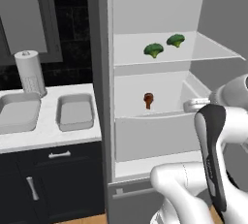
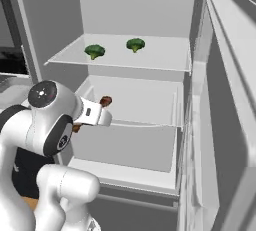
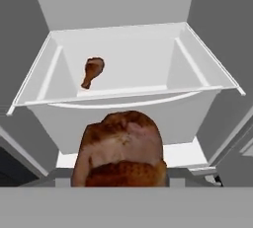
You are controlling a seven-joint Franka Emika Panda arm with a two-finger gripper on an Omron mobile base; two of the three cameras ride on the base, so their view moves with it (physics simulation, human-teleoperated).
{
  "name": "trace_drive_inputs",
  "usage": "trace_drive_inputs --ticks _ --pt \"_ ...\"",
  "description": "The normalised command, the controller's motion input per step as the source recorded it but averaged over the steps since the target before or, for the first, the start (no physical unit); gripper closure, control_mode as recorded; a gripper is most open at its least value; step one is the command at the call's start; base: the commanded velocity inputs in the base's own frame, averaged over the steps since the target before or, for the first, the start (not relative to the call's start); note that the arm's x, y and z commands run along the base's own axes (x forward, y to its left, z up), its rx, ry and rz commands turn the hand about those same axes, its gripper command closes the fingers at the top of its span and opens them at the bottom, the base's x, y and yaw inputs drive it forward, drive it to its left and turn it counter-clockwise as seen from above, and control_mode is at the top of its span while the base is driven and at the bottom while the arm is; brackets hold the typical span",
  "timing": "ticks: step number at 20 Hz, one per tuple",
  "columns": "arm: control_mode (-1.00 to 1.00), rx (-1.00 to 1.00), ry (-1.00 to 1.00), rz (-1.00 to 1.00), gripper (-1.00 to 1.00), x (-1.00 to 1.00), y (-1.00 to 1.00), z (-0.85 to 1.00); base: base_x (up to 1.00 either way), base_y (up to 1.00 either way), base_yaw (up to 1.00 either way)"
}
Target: Place one broccoli and one chicken drumstick in each tupperware on the nearby counter, to pack two identical lunches.
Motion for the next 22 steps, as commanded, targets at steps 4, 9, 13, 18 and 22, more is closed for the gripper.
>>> trace_drive_inputs --ticks 4,9,13,18,22 --pt "1.00 0.00 0.00 0.00 1.00 0.00 0.00 0.00 -0.01 0.64 0.05" --pt "1.00 0.00 0.00 0.00 1.00 0.00 0.00 0.00 0.00 0.91 0.03" --pt "1.00 0.00 0.00 0.00 1.00 0.00 0.00 0.00 0.00 0.94 0.02" --pt "1.00 0.00 0.00 0.00 1.00 0.00 0.00 0.00 0.00 1.00 0.00" --pt "1.00 0.00 0.00 0.00 1.00 0.00 0.00 0.00 0.05 0.99 0.00"
